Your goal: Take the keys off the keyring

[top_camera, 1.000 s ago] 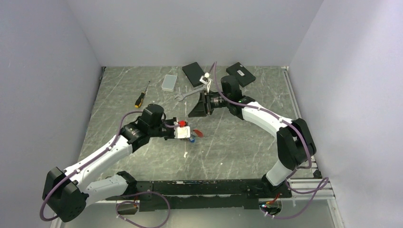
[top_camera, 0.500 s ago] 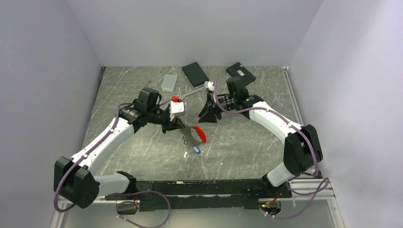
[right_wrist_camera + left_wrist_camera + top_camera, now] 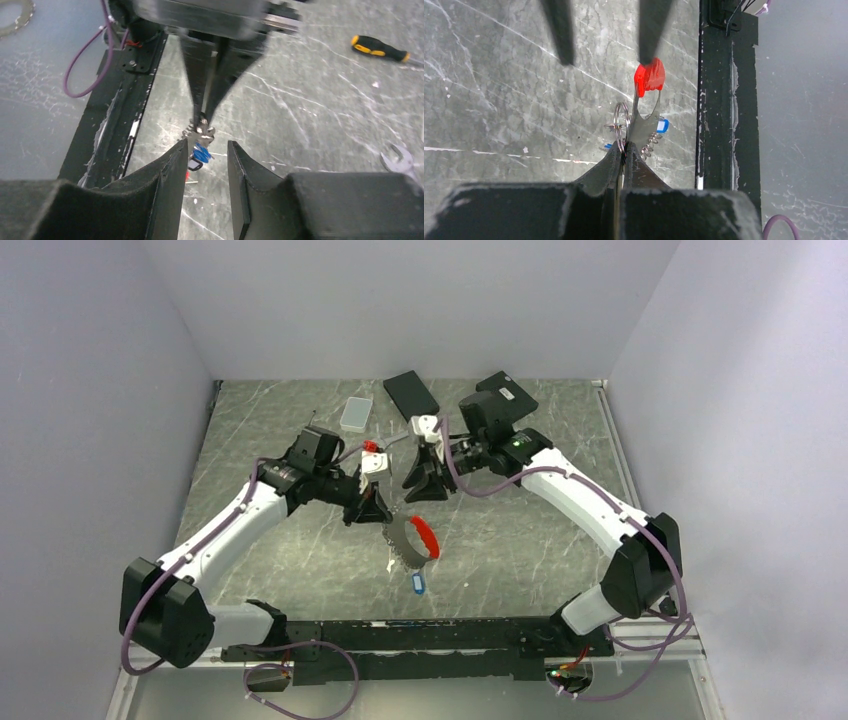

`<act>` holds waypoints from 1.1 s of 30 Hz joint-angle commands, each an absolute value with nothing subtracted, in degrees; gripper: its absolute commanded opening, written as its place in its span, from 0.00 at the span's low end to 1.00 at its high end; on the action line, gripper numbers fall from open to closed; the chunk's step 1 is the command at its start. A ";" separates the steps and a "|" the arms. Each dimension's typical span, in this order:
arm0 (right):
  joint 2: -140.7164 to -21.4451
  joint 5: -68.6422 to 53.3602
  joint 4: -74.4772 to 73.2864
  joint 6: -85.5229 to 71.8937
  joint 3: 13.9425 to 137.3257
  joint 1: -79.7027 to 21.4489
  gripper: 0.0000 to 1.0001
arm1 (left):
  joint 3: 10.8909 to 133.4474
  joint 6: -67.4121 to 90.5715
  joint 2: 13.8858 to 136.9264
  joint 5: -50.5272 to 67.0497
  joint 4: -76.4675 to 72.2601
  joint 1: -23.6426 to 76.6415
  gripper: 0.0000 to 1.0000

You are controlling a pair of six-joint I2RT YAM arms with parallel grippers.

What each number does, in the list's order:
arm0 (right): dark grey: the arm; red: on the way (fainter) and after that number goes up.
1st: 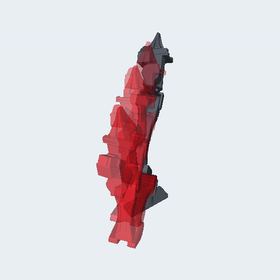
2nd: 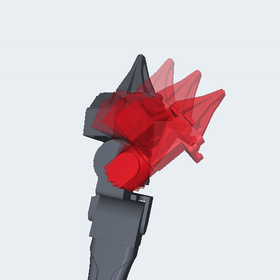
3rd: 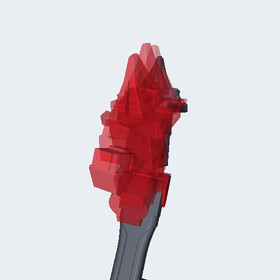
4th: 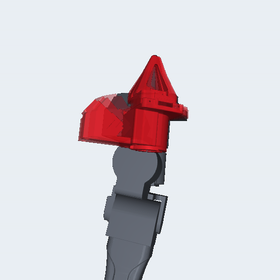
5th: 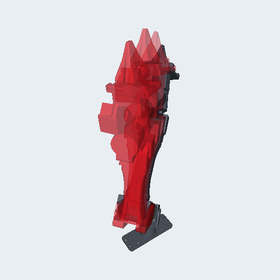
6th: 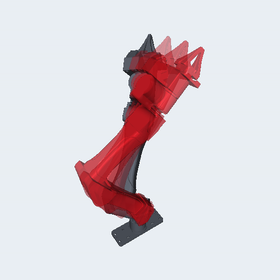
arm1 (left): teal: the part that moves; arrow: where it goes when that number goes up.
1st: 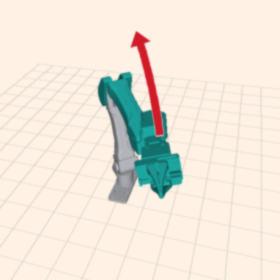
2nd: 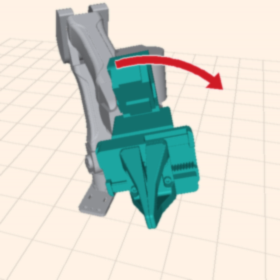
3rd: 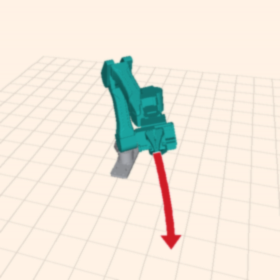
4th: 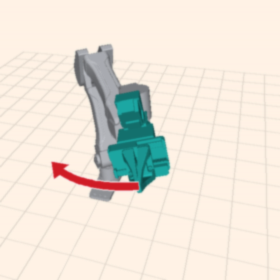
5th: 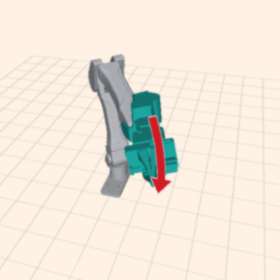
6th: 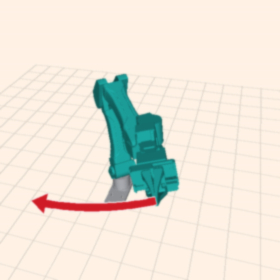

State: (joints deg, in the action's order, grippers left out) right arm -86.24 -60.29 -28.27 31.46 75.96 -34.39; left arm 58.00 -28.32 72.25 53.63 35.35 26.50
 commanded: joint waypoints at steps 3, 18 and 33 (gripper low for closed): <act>-86.30 -58.95 -34.71 39.10 78.90 -37.62 0.38 | 61.29 -25.04 72.57 59.02 34.85 25.84 0.00; -88.11 -56.28 -28.65 37.47 75.42 -39.36 0.37 | 59.16 -24.36 72.86 59.57 33.53 25.72 0.00; -88.34 -57.58 -21.24 35.15 68.95 -39.90 0.31 | 56.45 -23.99 74.77 58.86 30.08 25.75 0.00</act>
